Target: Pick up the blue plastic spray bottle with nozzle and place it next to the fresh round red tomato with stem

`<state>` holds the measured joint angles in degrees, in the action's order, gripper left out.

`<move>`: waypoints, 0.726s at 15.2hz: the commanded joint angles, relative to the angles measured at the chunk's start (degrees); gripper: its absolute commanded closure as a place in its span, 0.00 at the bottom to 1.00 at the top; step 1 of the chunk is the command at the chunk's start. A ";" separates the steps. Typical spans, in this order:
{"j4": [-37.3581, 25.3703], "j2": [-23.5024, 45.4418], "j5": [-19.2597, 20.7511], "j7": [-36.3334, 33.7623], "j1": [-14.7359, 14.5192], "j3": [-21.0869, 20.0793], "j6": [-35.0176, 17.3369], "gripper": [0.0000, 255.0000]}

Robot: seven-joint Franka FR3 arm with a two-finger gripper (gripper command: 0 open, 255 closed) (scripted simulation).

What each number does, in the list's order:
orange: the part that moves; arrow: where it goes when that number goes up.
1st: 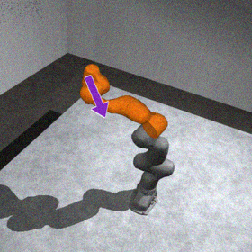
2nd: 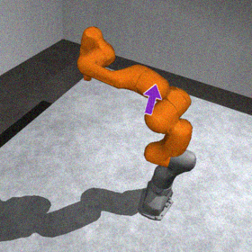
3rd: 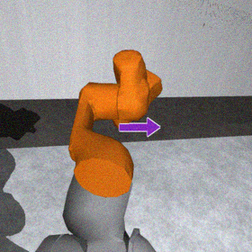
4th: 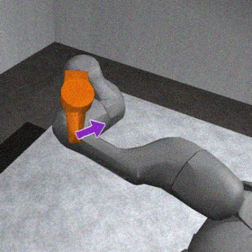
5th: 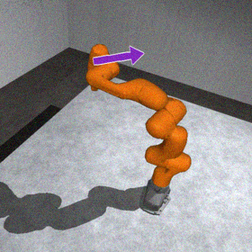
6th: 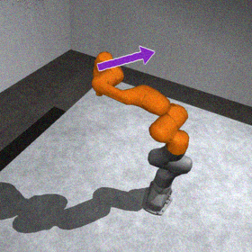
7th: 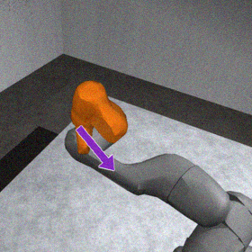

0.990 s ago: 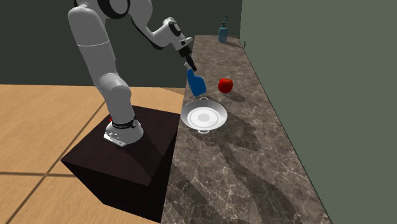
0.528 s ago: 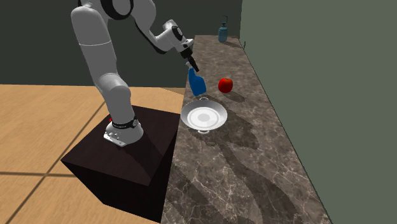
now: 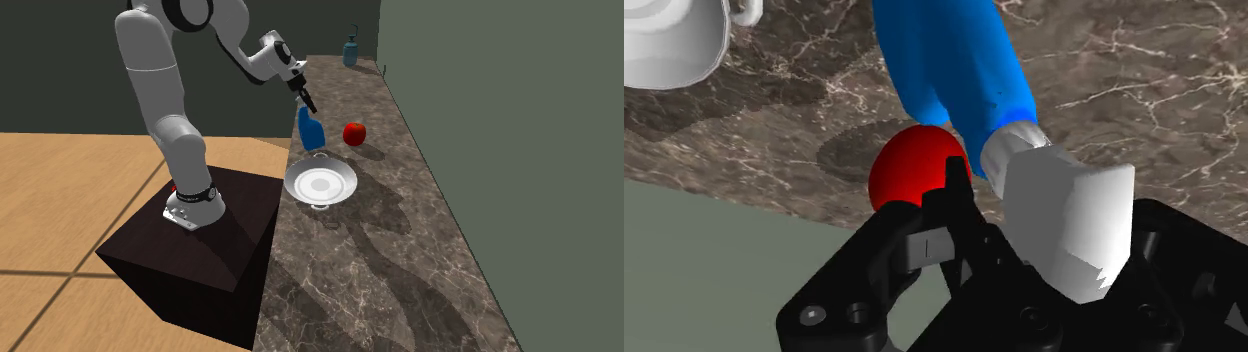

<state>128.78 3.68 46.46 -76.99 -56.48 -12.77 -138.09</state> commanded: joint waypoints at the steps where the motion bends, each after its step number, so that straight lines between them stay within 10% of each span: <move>1: -0.76 1.71 -0.17 0.18 0.00 0.15 13.17 1.00; 11: 1.51 -1.73 -1.32 0.07 -0.84 -0.60 14.37 1.00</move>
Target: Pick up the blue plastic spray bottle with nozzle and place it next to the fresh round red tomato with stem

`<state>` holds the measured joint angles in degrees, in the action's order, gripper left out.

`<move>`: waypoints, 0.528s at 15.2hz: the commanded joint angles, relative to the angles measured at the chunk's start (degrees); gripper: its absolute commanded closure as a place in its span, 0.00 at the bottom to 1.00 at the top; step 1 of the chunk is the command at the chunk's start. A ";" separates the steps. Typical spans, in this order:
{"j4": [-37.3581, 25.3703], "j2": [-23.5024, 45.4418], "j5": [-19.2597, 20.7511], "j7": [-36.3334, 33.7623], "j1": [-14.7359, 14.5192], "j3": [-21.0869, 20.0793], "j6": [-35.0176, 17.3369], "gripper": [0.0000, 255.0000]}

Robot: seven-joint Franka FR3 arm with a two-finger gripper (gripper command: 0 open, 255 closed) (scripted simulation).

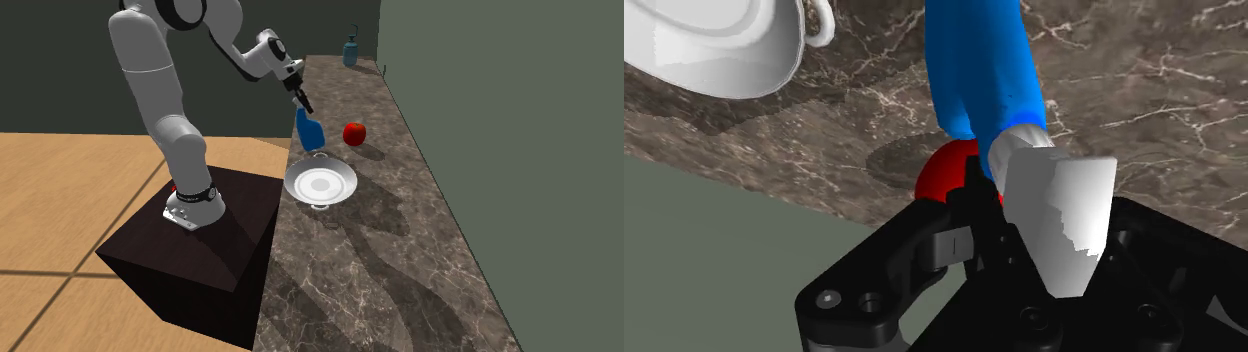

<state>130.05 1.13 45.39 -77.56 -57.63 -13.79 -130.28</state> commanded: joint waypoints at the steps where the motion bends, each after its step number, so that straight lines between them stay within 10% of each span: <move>1: 0.07 0.31 -0.70 1.23 0.31 0.37 7.02 1.00; 8: -1.53 -2.96 -3.62 5.25 0.15 0.17 10.35 1.00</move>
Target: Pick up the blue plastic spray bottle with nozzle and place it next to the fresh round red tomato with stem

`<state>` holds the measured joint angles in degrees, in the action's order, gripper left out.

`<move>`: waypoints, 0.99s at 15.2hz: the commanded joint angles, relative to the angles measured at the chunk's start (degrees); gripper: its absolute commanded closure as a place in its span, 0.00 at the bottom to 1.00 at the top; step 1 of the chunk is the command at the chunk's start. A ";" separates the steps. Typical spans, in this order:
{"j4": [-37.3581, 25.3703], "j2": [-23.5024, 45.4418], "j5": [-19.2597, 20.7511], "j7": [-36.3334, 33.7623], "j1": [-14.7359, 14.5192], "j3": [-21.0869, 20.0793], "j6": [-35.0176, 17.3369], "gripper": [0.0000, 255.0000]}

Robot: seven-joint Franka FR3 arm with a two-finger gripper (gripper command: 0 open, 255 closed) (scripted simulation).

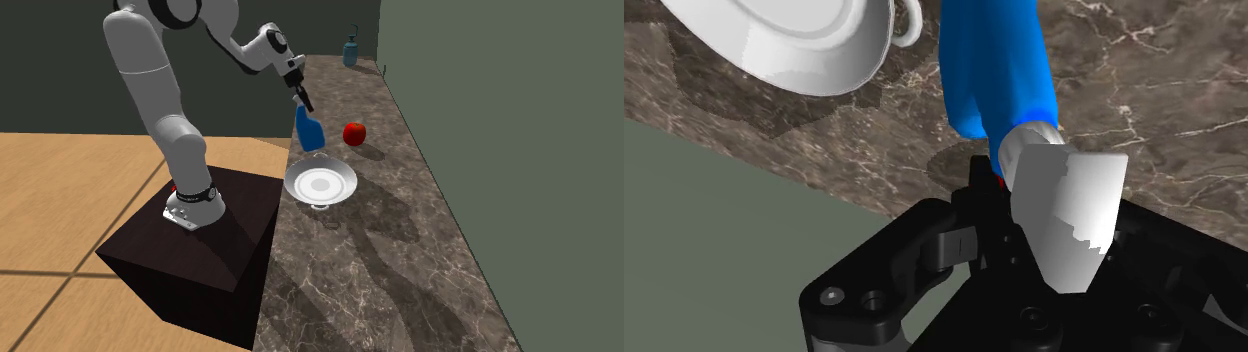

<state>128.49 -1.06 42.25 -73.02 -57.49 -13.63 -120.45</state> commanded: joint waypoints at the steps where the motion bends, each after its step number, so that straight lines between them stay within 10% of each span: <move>1: -0.25 -1.19 -0.86 1.26 -0.02 0.00 1.02 1.00; 15: -5.53 -5.85 -5.10 8.31 -0.47 -0.07 8.50 1.00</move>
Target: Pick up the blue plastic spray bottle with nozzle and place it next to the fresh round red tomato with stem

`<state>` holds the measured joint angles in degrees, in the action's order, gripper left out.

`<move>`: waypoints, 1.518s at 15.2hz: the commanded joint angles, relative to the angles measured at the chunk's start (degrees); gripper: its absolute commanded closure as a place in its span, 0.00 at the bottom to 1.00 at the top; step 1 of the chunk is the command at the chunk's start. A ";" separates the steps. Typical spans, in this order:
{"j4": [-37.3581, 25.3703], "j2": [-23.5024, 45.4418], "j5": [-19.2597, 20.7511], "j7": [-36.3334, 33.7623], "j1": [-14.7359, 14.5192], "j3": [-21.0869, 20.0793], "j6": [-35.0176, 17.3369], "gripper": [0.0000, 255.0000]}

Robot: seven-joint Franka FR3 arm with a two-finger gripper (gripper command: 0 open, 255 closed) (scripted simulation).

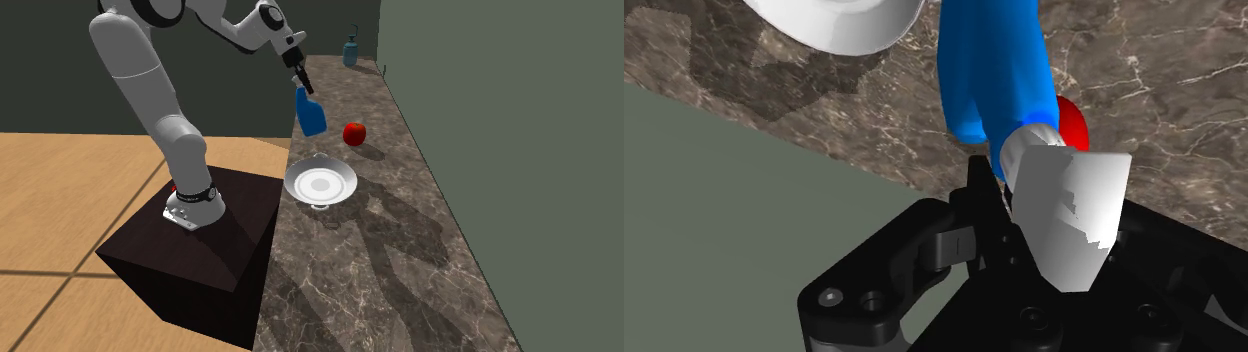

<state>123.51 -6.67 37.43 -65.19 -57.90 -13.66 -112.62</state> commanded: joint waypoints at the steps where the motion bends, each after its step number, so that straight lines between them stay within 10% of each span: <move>1: -1.03 -0.48 -0.52 0.94 -0.09 -0.04 1.24 1.00; 23: -14.48 -2.81 -3.62 10.02 -0.47 -0.34 14.32 1.00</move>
<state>109.78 -9.40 33.92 -55.63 -58.36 -13.98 -99.03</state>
